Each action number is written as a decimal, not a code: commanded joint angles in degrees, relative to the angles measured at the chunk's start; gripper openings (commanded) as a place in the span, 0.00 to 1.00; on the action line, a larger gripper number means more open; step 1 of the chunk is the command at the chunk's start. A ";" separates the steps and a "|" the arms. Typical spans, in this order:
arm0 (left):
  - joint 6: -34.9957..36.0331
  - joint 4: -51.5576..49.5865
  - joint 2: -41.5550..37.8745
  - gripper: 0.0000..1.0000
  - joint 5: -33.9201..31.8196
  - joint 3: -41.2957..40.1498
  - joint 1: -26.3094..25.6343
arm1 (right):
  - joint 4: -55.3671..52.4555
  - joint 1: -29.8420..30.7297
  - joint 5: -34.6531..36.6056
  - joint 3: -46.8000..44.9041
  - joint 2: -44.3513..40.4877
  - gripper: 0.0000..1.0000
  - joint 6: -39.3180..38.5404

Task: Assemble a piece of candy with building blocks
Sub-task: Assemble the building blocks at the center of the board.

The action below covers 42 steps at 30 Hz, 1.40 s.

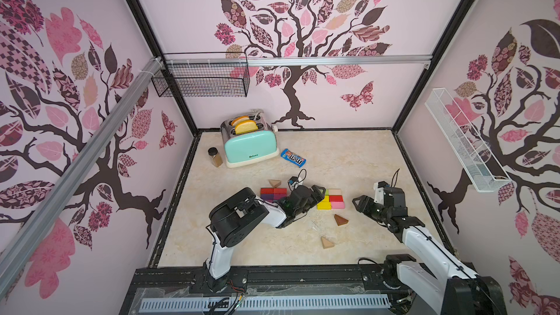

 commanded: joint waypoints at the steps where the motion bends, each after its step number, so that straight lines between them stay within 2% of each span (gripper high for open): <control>1: 0.57 -14.67 4.79 0.86 1.54 -2.33 -0.15 | 0.99 -0.36 0.81 1.83 -0.21 0.62 -0.65; 27: -1.38 -13.69 5.04 0.86 3.20 -2.80 -1.71 | 1.05 -0.35 0.99 1.77 -0.17 0.62 -0.65; 42: -0.58 -15.15 3.19 0.86 0.10 -3.97 -1.37 | 1.04 -0.35 0.90 1.65 -0.54 0.62 -0.62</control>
